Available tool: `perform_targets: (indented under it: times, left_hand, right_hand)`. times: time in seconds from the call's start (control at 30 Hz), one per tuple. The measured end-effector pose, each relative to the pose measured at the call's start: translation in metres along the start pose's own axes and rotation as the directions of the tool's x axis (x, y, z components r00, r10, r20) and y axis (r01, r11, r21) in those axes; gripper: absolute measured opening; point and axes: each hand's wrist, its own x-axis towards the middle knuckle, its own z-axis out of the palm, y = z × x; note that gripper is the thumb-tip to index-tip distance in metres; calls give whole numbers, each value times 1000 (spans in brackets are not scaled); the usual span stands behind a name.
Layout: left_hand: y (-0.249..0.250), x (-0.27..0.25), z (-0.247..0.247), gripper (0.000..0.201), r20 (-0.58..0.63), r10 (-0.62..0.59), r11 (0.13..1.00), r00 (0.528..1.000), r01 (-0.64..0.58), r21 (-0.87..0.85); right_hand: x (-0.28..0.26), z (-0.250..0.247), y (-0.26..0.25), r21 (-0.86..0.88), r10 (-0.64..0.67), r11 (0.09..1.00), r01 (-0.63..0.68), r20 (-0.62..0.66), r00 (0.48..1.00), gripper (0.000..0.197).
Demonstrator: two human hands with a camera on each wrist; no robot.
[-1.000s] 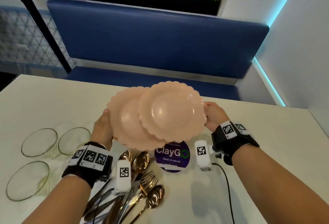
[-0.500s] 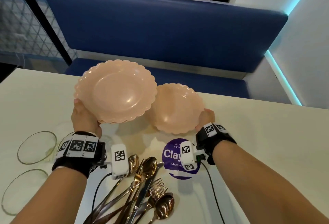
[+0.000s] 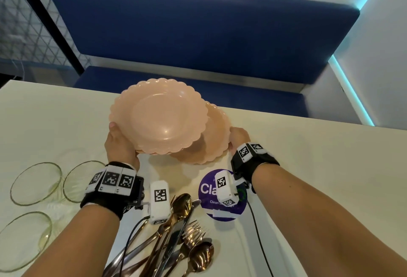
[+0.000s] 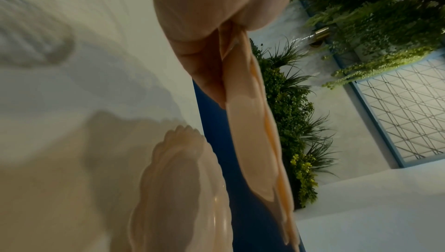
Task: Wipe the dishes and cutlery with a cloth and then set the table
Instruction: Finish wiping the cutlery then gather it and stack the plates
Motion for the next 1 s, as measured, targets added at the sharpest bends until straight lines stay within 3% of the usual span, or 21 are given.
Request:
perform_targets:
  times: [0.1, 0.17, 0.27, 0.53, 0.7, 0.83, 1.0]
  left_hand:
    - [1, -13, 9, 61, 25, 12, 999, 1000, -13, 52]
    - [2, -25, 18, 53, 59, 2, 996, 998, -8, 90]
    - [2, -50, 36, 51, 140, -19, 995, 990, 6, 96]
    - [-14, -98, 82, 54, 267, 26, 984, 963, -72, 166]
    - [-22, -129, 106, 53, 384, -5, 994, 923, -38, 107]
    - [-34, -138, 113, 61, 352, -11, 988, 936, -43, 145]
    - [-42, -142, 108, 63, 237, -20, 983, 971, -25, 182]
  right_hand:
    - [2, -12, -6, 37, -73, 997, 74, -24, 997, 28]
    - [-9, -25, -14, 33, -165, 986, 163, 58, 985, 37]
    - [-21, -51, -15, 11, -268, 963, 269, 143, 953, 34]
    - [-22, -124, 16, 158, -215, 964, 213, -8, 977, 19]
    - [-23, -168, 39, 399, -116, 914, 74, 82, 990, 10]
    - [-16, -209, 63, 426, -30, 901, 79, -119, 992, 16]
    - [4, -255, 104, 552, 163, 830, 76, -372, 914, 25]
